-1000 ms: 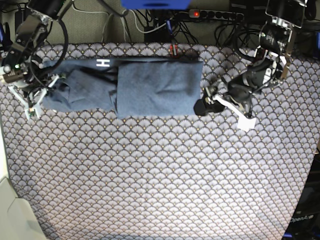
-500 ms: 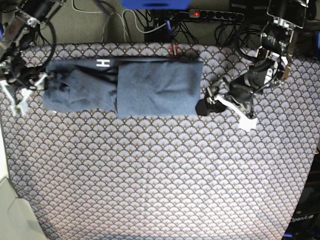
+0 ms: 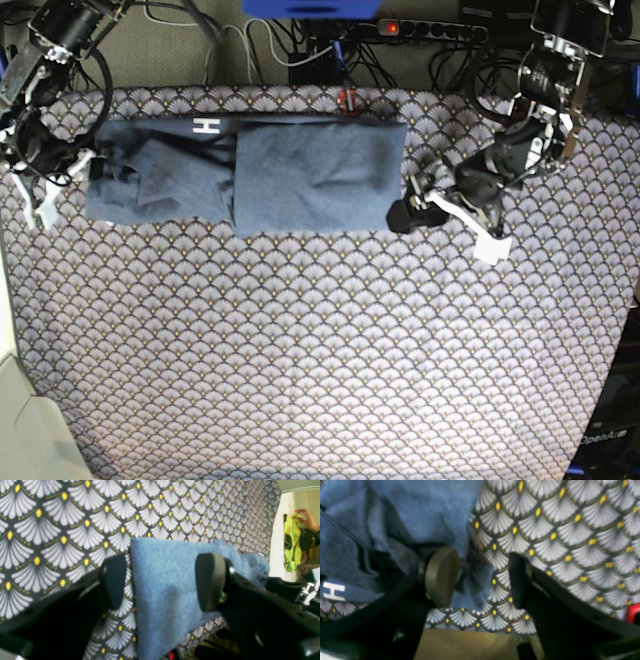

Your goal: Fold the T-shirt properly

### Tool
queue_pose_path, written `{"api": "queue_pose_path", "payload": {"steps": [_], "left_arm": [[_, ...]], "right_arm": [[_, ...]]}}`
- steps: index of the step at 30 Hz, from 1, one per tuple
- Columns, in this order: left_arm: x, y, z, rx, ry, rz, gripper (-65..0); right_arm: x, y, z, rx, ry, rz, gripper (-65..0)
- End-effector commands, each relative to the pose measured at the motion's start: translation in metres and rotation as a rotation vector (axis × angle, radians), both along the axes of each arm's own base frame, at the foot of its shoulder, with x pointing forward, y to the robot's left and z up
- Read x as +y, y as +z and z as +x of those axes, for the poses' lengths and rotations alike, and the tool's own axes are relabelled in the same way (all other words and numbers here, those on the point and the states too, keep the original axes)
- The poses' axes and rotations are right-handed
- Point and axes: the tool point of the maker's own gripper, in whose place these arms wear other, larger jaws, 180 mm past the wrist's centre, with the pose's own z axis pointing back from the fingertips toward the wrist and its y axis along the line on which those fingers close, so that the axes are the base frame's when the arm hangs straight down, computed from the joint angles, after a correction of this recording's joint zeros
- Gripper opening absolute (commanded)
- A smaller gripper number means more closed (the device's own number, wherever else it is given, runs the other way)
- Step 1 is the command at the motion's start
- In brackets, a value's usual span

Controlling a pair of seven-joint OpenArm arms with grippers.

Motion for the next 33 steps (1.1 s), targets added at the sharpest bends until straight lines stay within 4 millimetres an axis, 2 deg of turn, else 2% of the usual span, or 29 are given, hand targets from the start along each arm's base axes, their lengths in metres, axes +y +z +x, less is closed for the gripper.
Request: {"api": "queue_pose_path", "payload": {"steps": [1, 12, 15, 19, 22, 33], "left_arm": [[0.001, 0.014, 0.008, -0.048, -0.001, -0.011, -22.4], [0.001, 0.013, 0.007, -0.045, 0.0, -0.011, -22.4], [0.001, 0.013, 0.007, -0.045, 0.0, -0.012, -22.4], [0.001, 0.013, 0.007, -0.045, 0.0, -0.012, -22.4], [0.001, 0.013, 0.007, -0.045, 0.0, -0.012, -22.4], [0.0, 0.015, 0.008, -0.048, 0.001, -0.015, -22.4]], "right_arm": [[-0.006, 0.011, 0.011, -0.048, 0.007, -0.016, -28.7], [-0.006, 0.014, 0.02, -0.102, 0.004, -0.011, -28.7], [-0.005, 0.009, 0.018, -0.091, -0.001, 0.001, -28.7], [-0.012, -0.001, 0.021, -0.062, -0.015, 0.028, -28.7], [-0.02, 0.002, 0.024, -0.082, -0.018, 0.017, -28.7], [-0.013, 0.0, 0.025, -0.077, 0.008, 0.018, -28.7]]}}
